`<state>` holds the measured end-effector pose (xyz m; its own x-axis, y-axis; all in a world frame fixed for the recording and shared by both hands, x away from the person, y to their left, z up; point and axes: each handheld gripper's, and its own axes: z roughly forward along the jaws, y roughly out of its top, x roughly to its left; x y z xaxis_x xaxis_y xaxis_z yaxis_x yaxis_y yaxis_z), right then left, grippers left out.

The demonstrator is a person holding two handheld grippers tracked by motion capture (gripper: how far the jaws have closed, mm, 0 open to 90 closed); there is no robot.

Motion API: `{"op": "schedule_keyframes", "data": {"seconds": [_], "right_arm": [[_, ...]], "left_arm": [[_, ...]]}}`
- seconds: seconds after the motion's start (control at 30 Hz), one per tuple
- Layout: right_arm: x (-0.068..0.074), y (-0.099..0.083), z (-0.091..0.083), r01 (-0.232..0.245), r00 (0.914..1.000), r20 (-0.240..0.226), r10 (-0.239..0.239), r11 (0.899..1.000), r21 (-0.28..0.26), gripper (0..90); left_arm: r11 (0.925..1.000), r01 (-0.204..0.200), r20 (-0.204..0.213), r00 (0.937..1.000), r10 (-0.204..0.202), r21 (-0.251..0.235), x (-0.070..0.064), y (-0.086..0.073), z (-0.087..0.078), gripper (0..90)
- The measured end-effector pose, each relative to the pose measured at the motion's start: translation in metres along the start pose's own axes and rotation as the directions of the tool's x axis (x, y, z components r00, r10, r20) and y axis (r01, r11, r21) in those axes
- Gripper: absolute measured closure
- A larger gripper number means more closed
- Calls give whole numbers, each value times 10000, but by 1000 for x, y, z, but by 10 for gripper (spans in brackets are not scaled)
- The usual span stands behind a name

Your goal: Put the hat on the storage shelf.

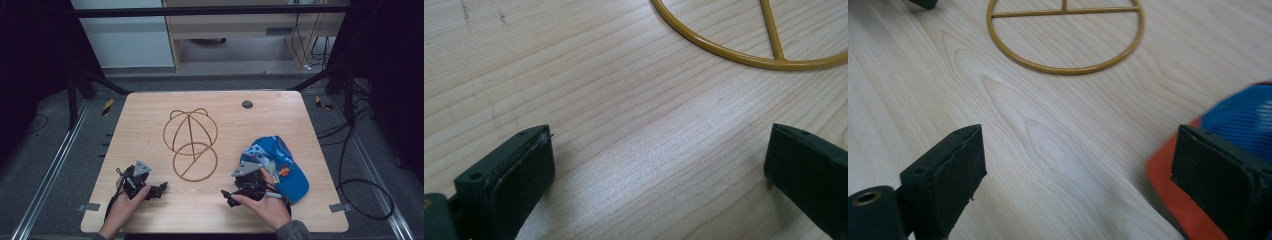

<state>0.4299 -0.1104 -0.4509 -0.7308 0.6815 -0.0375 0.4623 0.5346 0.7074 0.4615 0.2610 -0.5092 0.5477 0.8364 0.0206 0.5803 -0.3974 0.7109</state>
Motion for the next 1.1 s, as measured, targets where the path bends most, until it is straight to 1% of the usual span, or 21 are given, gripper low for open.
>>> {"op": "schedule_keyframes", "data": {"seconds": [0.1,0.17,0.27,0.37,0.4,0.5,0.57,0.67,0.77,0.9,1.07,1.1], "right_arm": [[-11,-3,-16,17,10000,93,-18,9999,170,60],[-18,-6,-24,58,9999,136,-60,9998,185,72],[-31,-11,-38,48,9990,441,-66,9992,406,89],[-46,-16,-54,-288,9972,705,252,9983,507,104],[-52,-17,-59,-438,9952,898,384,9973,585,107],[-65,-18,-69,-694,9908,1211,601,9948,740,115],[-73,-18,-76,-758,9874,1455,630,9935,846,116],[-85,-16,-84,-955,9833,1652,758,9888,1148,127],[-97,-11,-89,-1100,9805,1770,857,9851,1326,137],[-109,-4,-88,-1321,9804,1663,1053,9784,1590,143],[-115,2,-76,-1287,9829,1555,985,9718,1976,155],[-115,2,-76,-1287,9829,1555,985,9718,1976,155]], "left_arm": [[10000,2,0,10000,-2,2,0,0,0,0],[10000,0,1,10000,0,2,0,0,0,0],[10000,13,-4,10000,-13,-36,0,0,0,0],[10000,-1,-1,10000,1,0,0,0,0,0],[10000,-2,-3,10000,2,1,0,0,0,0],[10000,-2,-2,10000,2,1,0,0,0,0],[10000,-34,-7,10000,34,4,0,0,0,0],[10000,-6,-1,10000,6,2,0,0,0,0],[10000,-5,0,10000,5,2,0,0,0,0],[10000,-2,-1,10000,2,3,0,0,0,0],[10000,-4,-4,10000,4,1,0,0,0,0],[10000,-4,-4,10000,4,1,0,0,0,0]]}}
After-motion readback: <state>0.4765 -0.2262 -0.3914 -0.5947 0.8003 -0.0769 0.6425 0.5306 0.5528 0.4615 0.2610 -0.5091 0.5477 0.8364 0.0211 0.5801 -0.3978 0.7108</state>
